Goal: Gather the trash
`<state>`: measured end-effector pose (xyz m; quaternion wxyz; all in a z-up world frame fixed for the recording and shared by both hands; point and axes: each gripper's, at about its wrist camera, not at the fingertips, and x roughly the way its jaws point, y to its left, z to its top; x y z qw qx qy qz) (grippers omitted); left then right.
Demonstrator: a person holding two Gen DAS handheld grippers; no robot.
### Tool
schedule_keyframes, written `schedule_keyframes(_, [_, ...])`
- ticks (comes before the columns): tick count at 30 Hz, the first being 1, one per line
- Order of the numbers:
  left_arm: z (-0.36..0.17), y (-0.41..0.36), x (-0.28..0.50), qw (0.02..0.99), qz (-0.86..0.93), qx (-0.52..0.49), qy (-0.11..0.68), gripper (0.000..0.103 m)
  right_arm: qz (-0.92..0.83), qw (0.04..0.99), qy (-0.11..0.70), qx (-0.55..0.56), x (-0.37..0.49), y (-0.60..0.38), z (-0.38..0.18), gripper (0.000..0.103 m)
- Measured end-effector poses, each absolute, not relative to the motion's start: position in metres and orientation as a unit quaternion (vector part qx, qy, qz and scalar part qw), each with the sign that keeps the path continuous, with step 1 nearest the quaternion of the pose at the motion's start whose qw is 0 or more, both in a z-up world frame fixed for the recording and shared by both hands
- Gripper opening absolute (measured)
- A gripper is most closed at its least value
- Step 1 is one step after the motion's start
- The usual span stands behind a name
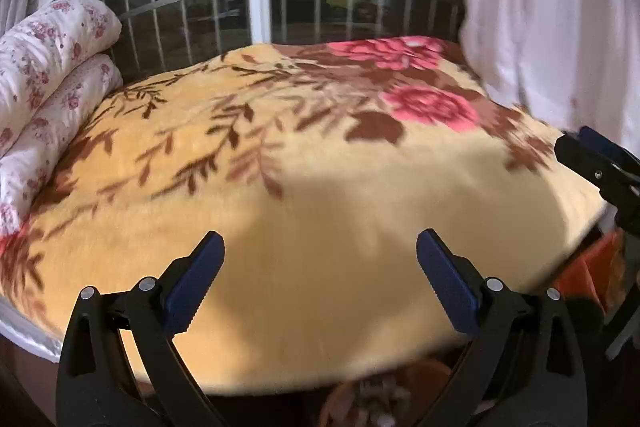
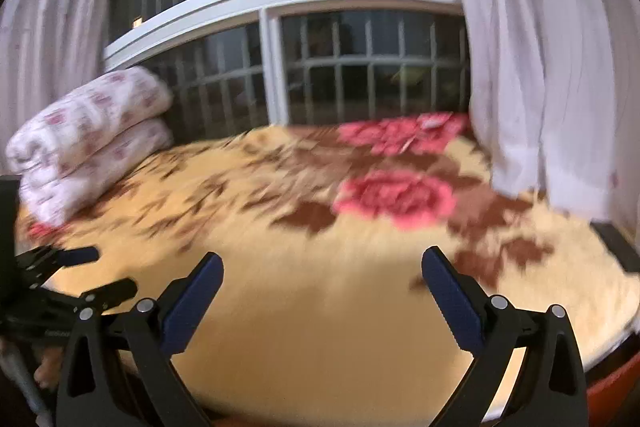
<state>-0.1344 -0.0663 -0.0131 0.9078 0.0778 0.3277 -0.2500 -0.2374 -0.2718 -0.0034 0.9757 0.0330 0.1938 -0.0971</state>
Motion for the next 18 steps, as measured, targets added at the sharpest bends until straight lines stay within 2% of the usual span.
schedule_keyframes(4, [-0.016,-0.081,-0.093,0.915,-0.232,0.055,0.325,0.094,-0.125,0.969,0.207,0.042,-0.178,-0.278,-0.016,0.098])
schedule_keyframes(11, [-0.030,-0.094,-0.041,0.919,-0.202,0.057,0.333,0.094,-0.177,0.949,0.230,0.121,-0.131,-0.305,-0.045,0.098])
schedule_keyframes(16, [-0.049,-0.093,-0.011,0.905,-0.189,0.032,0.379,0.094,-0.181,0.923,0.297,0.162,-0.109,-0.321,-0.074,0.098])
schedule_keyframes(18, [-0.056,-0.090,-0.005,0.899,-0.190,0.018,0.395,0.094,-0.182,0.923,0.294,0.169,-0.112,-0.323,-0.075,0.098])
